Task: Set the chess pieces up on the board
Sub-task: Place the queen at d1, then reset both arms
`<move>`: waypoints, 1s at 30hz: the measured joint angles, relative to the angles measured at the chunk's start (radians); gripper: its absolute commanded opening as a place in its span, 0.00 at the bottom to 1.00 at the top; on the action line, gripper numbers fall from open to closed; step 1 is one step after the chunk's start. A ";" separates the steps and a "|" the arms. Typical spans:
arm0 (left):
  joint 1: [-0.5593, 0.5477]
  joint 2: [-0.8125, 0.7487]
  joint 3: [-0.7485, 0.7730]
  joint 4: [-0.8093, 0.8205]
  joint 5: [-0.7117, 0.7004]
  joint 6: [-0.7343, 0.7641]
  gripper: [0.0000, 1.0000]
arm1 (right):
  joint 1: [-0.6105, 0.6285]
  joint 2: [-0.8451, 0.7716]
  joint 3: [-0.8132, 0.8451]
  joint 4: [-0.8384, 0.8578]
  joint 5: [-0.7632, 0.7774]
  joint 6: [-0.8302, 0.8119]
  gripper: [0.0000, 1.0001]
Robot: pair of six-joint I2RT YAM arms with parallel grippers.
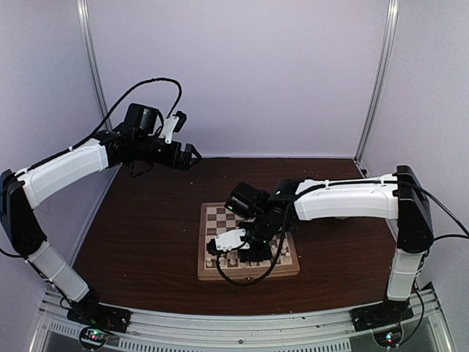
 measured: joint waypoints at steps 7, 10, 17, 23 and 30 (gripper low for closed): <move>0.000 0.000 0.000 0.000 0.010 0.000 0.98 | 0.000 0.002 0.000 0.010 0.014 0.005 0.17; 0.000 0.000 0.000 0.000 0.014 0.000 0.97 | 0.000 0.008 0.000 0.013 0.018 0.009 0.17; 0.000 0.000 0.000 0.000 0.020 -0.001 0.98 | 0.000 0.020 0.000 0.014 0.027 0.016 0.24; 0.000 0.005 0.000 -0.001 0.028 -0.002 0.98 | 0.000 0.023 0.000 0.014 0.040 0.022 0.31; 0.000 0.009 0.000 -0.001 0.035 -0.006 0.98 | 0.000 0.023 0.016 0.000 0.040 0.024 0.37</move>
